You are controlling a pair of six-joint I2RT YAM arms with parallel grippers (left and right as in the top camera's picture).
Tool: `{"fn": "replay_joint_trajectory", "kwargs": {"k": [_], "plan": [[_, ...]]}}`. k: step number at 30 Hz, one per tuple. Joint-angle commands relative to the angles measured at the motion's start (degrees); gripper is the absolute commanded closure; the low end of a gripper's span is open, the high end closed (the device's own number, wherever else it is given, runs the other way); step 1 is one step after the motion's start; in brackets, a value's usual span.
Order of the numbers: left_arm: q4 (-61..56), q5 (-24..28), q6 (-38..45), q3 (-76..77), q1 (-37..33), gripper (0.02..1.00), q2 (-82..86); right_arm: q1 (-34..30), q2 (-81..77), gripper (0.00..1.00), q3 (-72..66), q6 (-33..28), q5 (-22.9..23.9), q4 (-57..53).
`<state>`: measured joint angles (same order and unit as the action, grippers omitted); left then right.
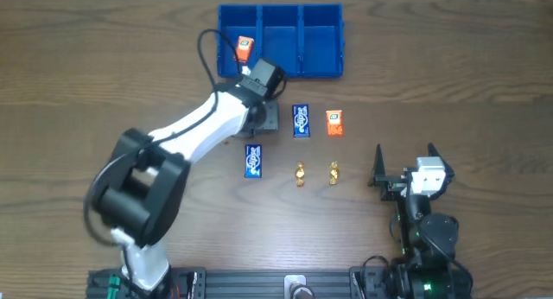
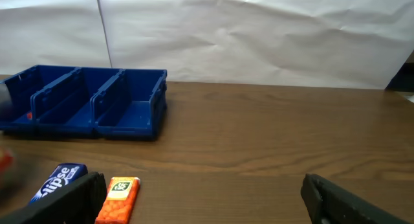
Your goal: Sort Candies Into Trays
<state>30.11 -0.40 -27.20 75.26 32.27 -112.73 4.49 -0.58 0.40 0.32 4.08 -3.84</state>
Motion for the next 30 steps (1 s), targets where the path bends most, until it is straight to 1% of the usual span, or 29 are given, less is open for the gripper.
{"fn": "replay_joint_trajectory", "kwargs": {"k": [1, 3, 5, 8, 11, 16, 20, 22, 23, 24, 25, 26, 27, 30], "plan": [[-0.4, -6.9, 1.4, 5.3, -3.3, 0.691, 11.6, 0.3, 0.4, 0.003, 0.0, -0.8, 0.3, -0.4], [-0.4, -8.5, 3.1, 9.9, -5.0, 0.682, 12.0, 0.3, 0.4, 0.003, 0.0, -0.8, 0.3, -0.4], [-0.5, -8.8, 5.0, 13.9, -6.6, 0.673, 10.8, 0.3, 0.4, 0.003, 0.0, -0.8, 0.3, -0.4], [0.2, -6.8, 7.8, 20.2, -9.3, 0.654, 6.9, 0.3, 0.4, 0.003, 0.0, -0.8, 0.3, -0.4], [2.9, -5.5, 8.0, 25.7, -11.0, 0.656, 1.9, 0.3, 0.4, 0.003, 0.0, -0.8, 0.3, -0.4], [7.7, -4.0, 9.5, 34.1, -12.1, 0.656, -7.4, 0.3, 0.4, 0.003, 0.0, -0.8, 0.3, -0.4], [9.1, -4.0, 9.5, 37.5, -12.0, 0.612, -11.4, 0.3, 0.4, 0.003, 0.0, -0.8, 0.3, -0.4], [9.1, -4.0, 9.4, 38.4, -12.0, 0.573, -12.6, 0.3, 0.4, 0.005, 0.0, -0.8, 0.3, -0.4], [9.0, -4.0, 9.4, 38.4, -12.1, 0.538, -12.8, 0.3, 0.4, 0.003, 0.0, -0.8, 0.3, -0.4], [9.1, -4.1, 9.4, 38.4, -12.1, 0.483, -12.9, 0.3, 0.4, 0.003, 0.0, -0.8, 0.3, -0.4], [9.1, -4.1, 9.4, 38.4, -12.1, 0.395, -12.9, 0.3, 0.4, 0.003, 0.0, -0.8, 0.3, -0.4], [9.1, -4.2, 9.4, 38.4, -12.1, 0.334, -12.9, 0.3, 0.4, 0.003, 0.0, -0.8, 0.3, -0.4], [9.1, -4.2, 9.4, 38.7, -12.1, 0.299, -12.9, 0.3, 0.4, 0.003, 0.0, -0.8, 0.3, -0.4], [10.6, -3.3, 9.4, 40.2, -11.2, 0.294, -12.9, 0.3, 0.4, 0.003, 0.0, -0.8, 0.3, -0.4]]}}
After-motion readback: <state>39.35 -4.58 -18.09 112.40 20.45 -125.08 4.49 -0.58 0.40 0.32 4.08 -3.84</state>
